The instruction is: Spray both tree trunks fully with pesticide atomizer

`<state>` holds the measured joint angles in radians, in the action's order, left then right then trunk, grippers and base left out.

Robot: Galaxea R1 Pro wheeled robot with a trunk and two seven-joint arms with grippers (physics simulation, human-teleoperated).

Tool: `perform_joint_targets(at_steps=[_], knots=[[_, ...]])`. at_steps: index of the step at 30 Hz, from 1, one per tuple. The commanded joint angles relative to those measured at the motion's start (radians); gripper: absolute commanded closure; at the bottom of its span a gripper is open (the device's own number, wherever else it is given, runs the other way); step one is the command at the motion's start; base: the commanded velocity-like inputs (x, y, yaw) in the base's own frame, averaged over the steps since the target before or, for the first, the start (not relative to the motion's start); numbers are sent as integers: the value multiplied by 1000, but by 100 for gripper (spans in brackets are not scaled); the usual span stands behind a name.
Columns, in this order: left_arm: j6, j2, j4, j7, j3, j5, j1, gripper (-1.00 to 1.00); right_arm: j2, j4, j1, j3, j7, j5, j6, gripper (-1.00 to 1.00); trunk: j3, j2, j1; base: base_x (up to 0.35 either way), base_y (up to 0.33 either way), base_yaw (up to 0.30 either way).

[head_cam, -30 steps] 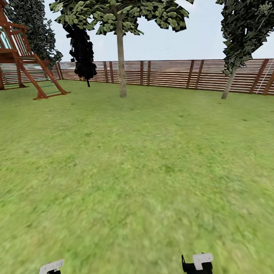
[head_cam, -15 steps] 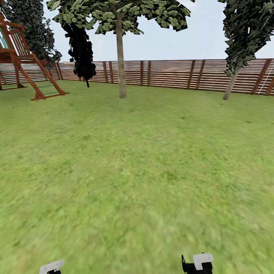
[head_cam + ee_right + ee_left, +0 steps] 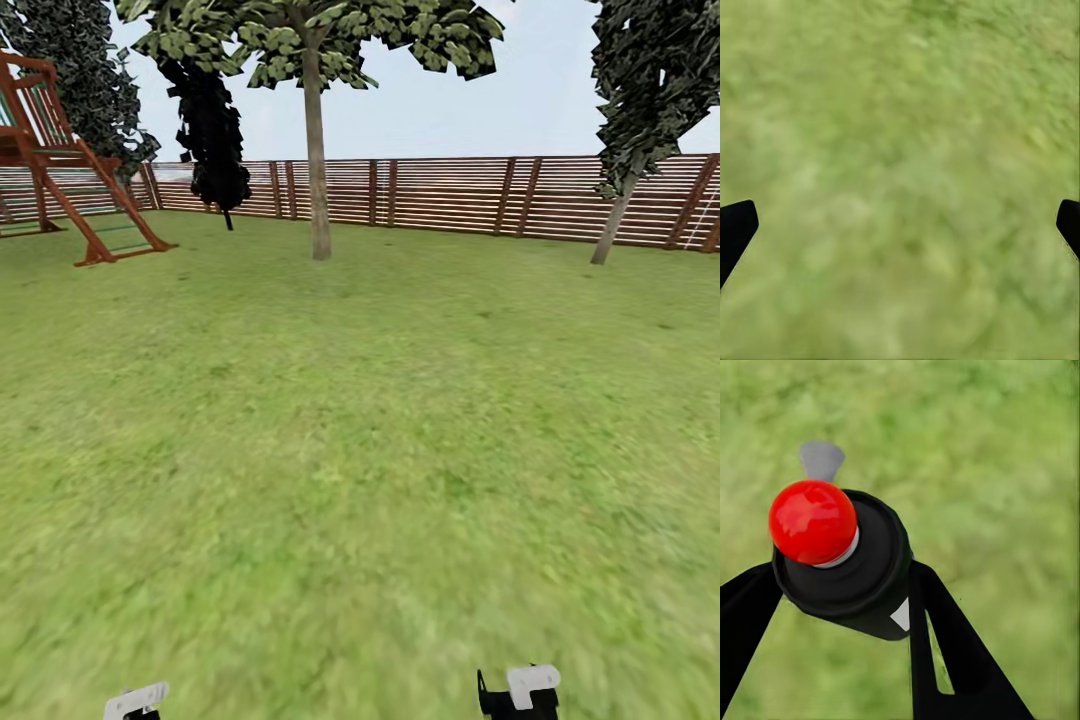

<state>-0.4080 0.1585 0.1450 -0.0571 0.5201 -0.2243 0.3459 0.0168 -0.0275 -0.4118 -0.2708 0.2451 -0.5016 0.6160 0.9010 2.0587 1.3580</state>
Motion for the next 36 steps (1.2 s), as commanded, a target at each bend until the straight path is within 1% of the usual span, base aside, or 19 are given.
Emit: perform_joint_targets(at_steps=[1, 17, 36], knots=[[-3, 0, -1, -6, 9, -6, 1, 100, 0, 1, -1, -4, 6, -11, 2, -100, 1, 0, 0, 338, 0, 0], [-3, 0, -1, -6, 9, -6, 1, 100, 0, 1, -1, -5, 6, -11, 2, -100, 1, 0, 0, 338, 18, 0], [-3, 0, -1, -6, 9, -6, 1, 100, 0, 1, -1, -5, 6, -11, 2, -100, 1, 0, 0, 338, 68, 0]])
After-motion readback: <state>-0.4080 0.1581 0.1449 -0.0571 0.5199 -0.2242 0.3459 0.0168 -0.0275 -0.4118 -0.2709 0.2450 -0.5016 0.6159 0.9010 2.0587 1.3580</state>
